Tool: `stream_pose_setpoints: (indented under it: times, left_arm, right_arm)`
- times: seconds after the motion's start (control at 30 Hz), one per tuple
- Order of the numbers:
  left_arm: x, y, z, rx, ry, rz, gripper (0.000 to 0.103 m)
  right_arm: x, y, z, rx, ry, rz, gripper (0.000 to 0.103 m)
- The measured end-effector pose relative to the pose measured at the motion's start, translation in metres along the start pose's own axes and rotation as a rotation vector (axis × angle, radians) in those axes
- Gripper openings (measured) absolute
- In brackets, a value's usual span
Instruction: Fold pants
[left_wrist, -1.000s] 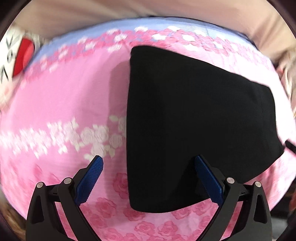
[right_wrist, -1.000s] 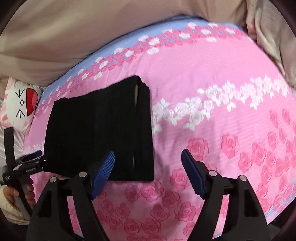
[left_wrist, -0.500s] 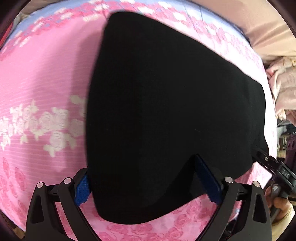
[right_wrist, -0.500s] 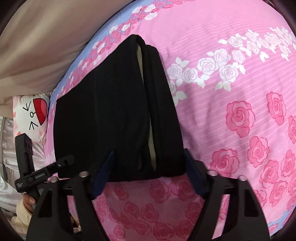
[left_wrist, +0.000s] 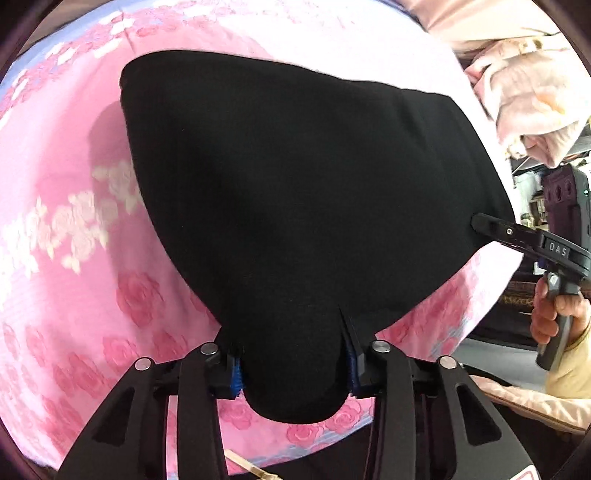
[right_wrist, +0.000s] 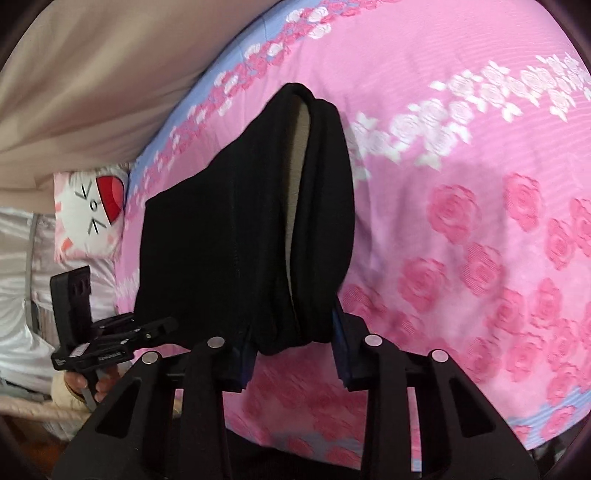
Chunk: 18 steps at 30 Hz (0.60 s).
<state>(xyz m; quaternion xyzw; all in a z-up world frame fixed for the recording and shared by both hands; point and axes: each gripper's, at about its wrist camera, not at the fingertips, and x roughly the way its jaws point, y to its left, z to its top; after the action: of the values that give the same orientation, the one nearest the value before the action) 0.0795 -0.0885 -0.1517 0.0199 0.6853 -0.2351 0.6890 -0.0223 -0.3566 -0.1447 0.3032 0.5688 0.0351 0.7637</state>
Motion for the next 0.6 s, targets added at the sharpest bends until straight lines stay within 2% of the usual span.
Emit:
stream_pose_setpoints:
  times: [0.03, 0.07, 0.1, 0.13, 0.2, 0.27, 0.3, 0.37, 0.4, 0.43, 0.5, 0.57, 0.6]
  left_arm:
    - [0.005, 0.0, 0.0, -0.013, -0.002, 0.027, 0.049]
    - [0.008, 0.004, 0.001, -0.04, 0.001, 0.044, 0.051]
    - [0.003, 0.006, 0.001, -0.063, -0.015, 0.024, 0.051]
    - [-0.007, 0.004, 0.001, -0.067, -0.045, 0.013, 0.051]
    - [-0.031, 0.005, -0.002, -0.067, -0.101, 0.012, 0.051]
    - [-0.049, 0.002, 0.0, -0.065, -0.134, 0.03, 0.052]
    - [-0.053, -0.001, 0.002, -0.067, -0.136, 0.045, 0.051]
    - [-0.066, -0.003, 0.002, -0.064, -0.156, 0.082, 0.051]
    - [-0.076, -0.011, 0.003, -0.036, -0.193, 0.097, 0.051]
    - [-0.086, -0.018, 0.005, -0.003, -0.217, 0.114, 0.052]
    - [-0.098, -0.044, 0.006, 0.116, -0.241, 0.202, 0.072]
    - [-0.1, -0.066, 0.0, 0.2, -0.28, 0.295, 0.082]
    - [-0.095, -0.07, 0.005, 0.232, -0.289, 0.329, 0.084]
  right_arm:
    - [0.005, -0.004, -0.002, -0.015, 0.008, -0.051, 0.047]
    - [0.006, -0.009, -0.003, 0.009, 0.007, -0.067, 0.049]
    - [0.001, -0.012, -0.002, 0.05, -0.01, -0.049, 0.05]
    - [-0.012, -0.009, -0.001, 0.08, -0.066, -0.027, 0.05]
    - [-0.039, 0.005, 0.004, 0.025, -0.214, -0.005, 0.05]
    - [-0.05, 0.011, 0.01, -0.034, -0.289, -0.047, 0.045]
    - [-0.05, 0.01, 0.016, -0.072, -0.307, -0.09, 0.035]
    - [-0.042, -0.002, 0.025, -0.09, -0.293, -0.127, 0.025]
    - [-0.036, -0.008, 0.029, -0.096, -0.28, -0.14, 0.021]
    - [-0.028, -0.014, 0.032, -0.112, -0.26, -0.141, 0.021]
    - [-0.02, -0.021, 0.034, -0.157, -0.222, -0.12, 0.021]
    - [-0.014, -0.014, 0.031, -0.206, -0.202, -0.061, 0.021]
    - [-0.014, -0.011, 0.029, -0.223, -0.209, -0.034, 0.021]
